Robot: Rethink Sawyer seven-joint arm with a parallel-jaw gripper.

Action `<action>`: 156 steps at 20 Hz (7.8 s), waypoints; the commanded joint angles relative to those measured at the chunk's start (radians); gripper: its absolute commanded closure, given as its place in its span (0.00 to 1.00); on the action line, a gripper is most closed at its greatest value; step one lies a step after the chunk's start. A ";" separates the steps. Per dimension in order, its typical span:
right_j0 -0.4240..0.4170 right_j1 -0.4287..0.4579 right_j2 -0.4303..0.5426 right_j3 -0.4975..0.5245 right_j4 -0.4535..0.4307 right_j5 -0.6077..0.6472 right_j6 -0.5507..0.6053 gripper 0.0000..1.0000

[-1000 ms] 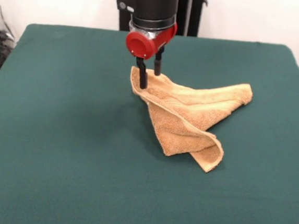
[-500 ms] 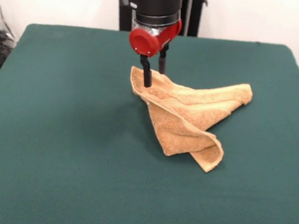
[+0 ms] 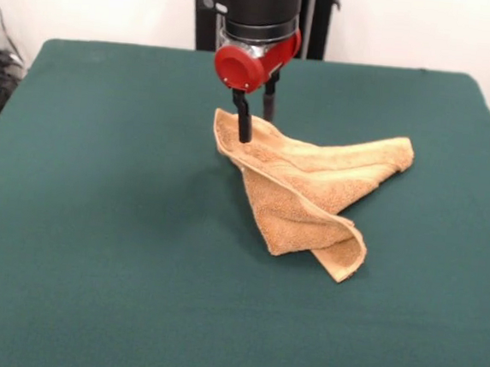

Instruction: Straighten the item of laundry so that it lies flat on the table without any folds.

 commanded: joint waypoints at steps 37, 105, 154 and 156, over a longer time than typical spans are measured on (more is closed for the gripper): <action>0.004 0.058 0.067 0.024 0.016 0.045 -0.183 1.00; 0.125 -0.066 -0.308 0.074 0.313 -0.220 0.623 0.00; 0.379 -0.161 -0.732 0.317 0.695 -0.574 1.049 0.00; 0.391 -0.161 -0.737 0.315 0.707 -0.550 1.057 0.00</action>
